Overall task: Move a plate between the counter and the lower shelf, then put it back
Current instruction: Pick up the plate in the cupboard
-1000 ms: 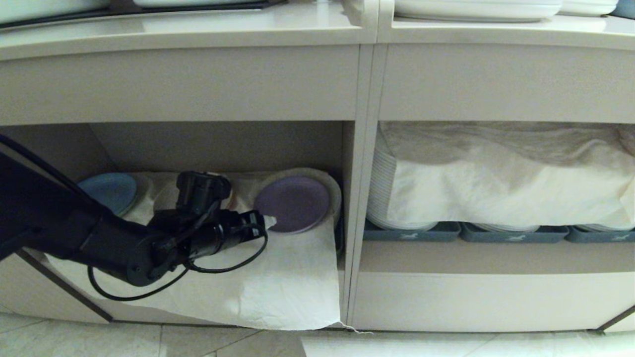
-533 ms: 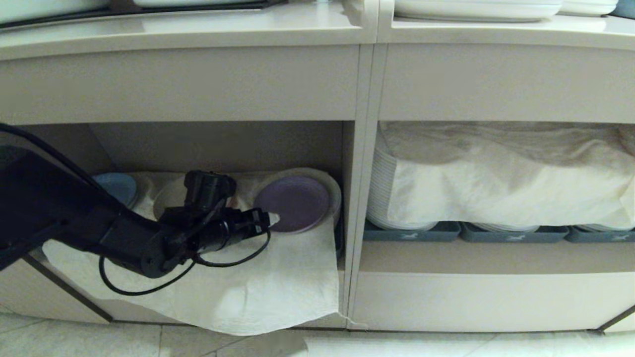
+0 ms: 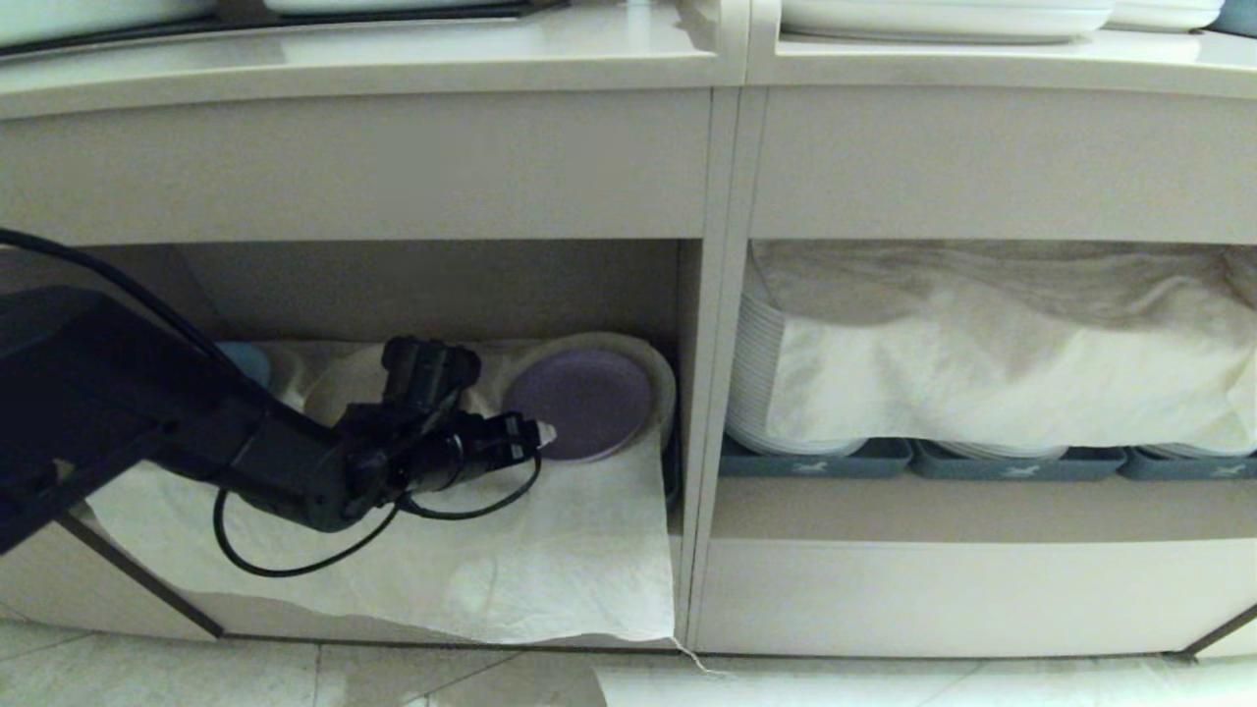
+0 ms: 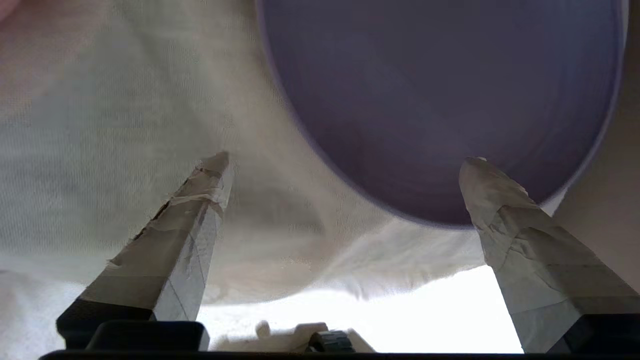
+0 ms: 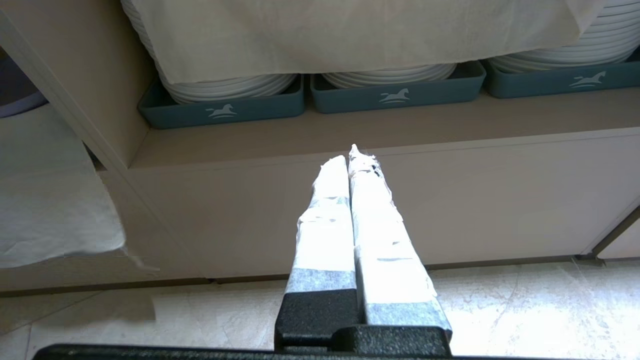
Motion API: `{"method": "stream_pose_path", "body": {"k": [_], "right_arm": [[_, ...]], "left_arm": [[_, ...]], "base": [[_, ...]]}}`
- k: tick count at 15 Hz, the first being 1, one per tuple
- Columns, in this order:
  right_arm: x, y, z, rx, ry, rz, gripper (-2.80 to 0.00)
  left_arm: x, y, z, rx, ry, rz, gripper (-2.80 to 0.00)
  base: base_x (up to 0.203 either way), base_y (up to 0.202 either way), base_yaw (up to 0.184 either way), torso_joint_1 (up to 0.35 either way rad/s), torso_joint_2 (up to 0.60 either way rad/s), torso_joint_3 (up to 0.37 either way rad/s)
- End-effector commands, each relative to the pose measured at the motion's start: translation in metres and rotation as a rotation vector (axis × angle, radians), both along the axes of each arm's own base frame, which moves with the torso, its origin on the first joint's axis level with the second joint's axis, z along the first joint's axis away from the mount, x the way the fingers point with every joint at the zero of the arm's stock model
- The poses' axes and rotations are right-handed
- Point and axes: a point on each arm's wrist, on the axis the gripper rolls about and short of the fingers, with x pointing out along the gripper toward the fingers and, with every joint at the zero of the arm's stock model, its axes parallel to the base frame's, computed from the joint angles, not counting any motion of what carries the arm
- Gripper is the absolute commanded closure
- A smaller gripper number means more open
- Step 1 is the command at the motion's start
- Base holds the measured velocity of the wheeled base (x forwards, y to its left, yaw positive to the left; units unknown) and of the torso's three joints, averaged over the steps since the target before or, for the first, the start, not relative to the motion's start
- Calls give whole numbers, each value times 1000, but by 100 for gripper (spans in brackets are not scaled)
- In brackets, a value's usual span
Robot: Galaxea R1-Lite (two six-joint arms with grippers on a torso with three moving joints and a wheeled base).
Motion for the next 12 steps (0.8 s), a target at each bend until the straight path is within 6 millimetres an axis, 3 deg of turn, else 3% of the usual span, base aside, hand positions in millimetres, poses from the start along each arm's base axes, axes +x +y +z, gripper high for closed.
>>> {"method": "stream_pose_path", "body": {"k": [1,12], "right_arm": [[0,0,0,0,0,0,0],[0,0,0,0,0,0,0]], "left_arm": [[3,-1,-1,-2,-1,3,-280],[12,-3,-8,8,18,9,-280]], "base": [[0,0,0,0,0,0],[0,0,0,0,0,0]]}}
